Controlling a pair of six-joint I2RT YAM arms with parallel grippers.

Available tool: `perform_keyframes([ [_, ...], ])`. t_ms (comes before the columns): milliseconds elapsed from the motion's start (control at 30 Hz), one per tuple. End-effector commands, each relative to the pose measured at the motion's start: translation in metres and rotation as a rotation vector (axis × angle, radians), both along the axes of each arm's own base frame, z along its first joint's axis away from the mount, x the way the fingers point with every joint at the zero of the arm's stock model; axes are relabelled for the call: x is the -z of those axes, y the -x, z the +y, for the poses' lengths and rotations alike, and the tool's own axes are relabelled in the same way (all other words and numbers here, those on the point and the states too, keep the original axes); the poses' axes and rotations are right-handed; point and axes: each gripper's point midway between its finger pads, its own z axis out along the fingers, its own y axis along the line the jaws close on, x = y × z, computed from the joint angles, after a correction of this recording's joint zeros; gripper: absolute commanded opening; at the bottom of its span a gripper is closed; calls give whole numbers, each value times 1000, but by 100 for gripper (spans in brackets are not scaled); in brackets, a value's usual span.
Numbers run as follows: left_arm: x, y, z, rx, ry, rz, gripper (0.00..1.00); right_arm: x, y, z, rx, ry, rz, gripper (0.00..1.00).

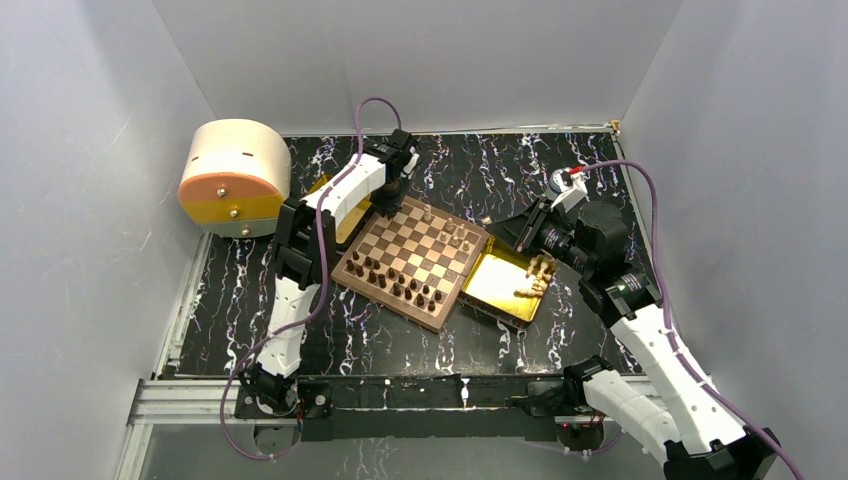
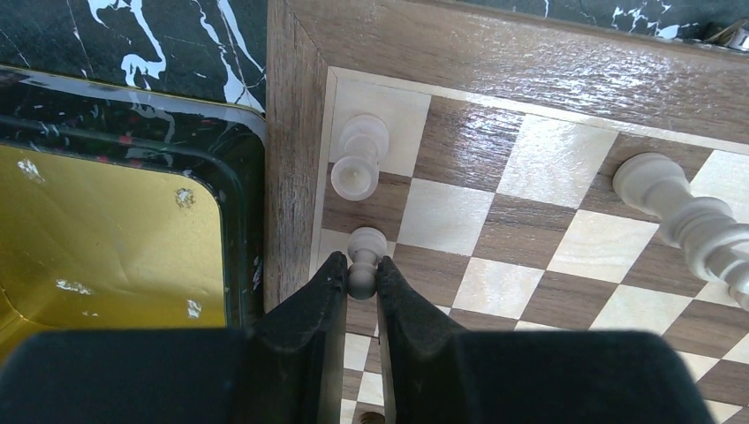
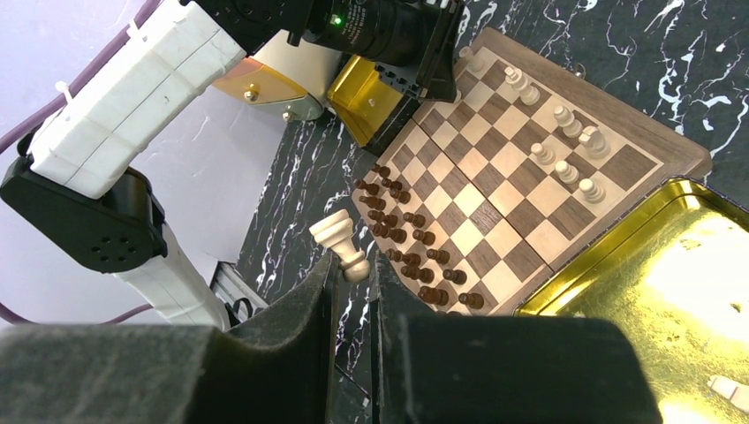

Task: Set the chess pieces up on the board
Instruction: Place the chess piece on the chessboard.

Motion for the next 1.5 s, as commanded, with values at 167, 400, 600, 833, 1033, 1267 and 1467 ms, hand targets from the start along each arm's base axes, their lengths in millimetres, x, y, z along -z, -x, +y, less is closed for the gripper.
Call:
perform_keyframes([
  [167,-10,-16,2,-5,-13,-55,11,-31,1,-5,16,-13,-96,0],
  [400,-6,-20,4,-6,-31,-58,11,-30,1,-5,20,-7,-95,0],
  [600,-5,-18,3,-3,-25,-51,12,-29,0,-6,25,-3,-97,0],
  [833,-12,-17,-6,7,26,-51,25,-27,0,-6,22,-3,-94,0],
  [1033,-21,-19,-4,-6,22,-74,32,-26,1,-6,20,-2,-91,0],
  [1267,-54,-22,-8,-25,64,-126,37,-16,3,-3,4,-1,-62,0],
  [1467,-116,-16,-31,-37,278,-195,43,-2,4,2,-23,-10,-18,0],
])
